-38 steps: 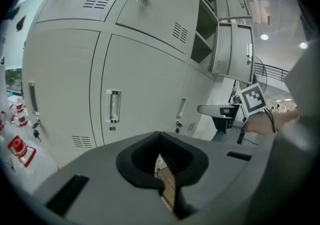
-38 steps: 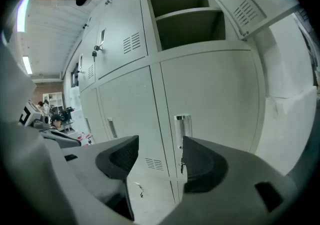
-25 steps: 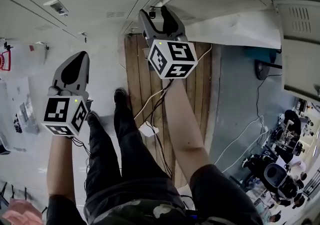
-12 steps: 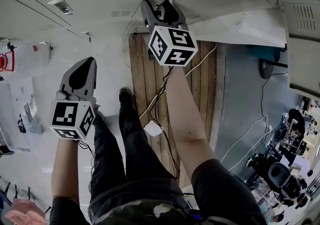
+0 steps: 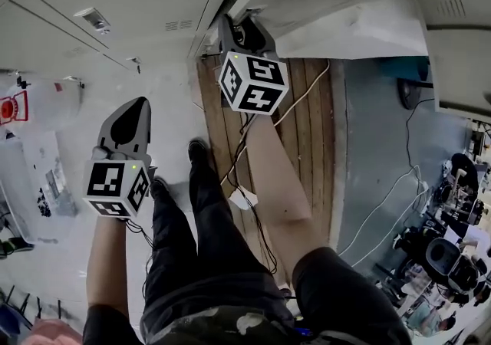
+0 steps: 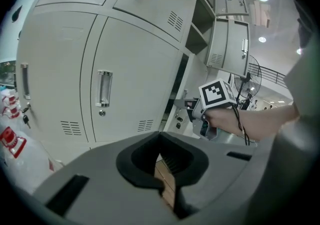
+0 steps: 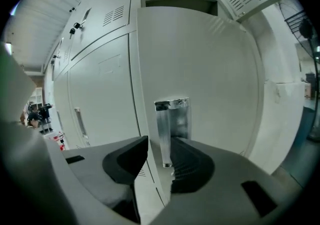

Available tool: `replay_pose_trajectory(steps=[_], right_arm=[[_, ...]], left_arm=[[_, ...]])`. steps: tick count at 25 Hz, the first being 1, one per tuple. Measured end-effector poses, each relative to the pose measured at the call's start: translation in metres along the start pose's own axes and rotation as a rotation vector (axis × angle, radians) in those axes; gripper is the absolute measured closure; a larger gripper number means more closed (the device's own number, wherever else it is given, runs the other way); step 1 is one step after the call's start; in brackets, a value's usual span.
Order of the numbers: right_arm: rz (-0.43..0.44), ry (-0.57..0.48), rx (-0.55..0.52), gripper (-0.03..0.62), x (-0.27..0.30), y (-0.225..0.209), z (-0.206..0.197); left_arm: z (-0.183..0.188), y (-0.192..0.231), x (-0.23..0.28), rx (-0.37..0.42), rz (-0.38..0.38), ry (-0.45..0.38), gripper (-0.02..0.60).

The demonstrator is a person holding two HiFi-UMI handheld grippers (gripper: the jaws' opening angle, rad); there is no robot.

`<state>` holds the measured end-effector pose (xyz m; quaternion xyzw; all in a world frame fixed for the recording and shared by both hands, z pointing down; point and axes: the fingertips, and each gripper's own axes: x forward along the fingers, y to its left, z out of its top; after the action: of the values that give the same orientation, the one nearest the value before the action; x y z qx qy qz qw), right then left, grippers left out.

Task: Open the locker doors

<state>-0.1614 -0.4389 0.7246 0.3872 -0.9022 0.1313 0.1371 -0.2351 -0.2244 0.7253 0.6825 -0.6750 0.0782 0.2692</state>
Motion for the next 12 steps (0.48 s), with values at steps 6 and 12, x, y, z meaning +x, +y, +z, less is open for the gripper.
replay_pose_trajectory(steps=[6, 12], right_arm=[[-0.027, 0.016, 0.012, 0.447, -0.023, -0.007, -0.008], [-0.002, 0.017, -0.012, 0.445, -0.049, -0.014, -0.017]], left_arm=[[-0.001, -0.014, -0.009, 0.030, -0.027, 0.011, 0.572], [0.009, -0.017, -0.011, 0.075, -0.033, 0.001, 0.572]])
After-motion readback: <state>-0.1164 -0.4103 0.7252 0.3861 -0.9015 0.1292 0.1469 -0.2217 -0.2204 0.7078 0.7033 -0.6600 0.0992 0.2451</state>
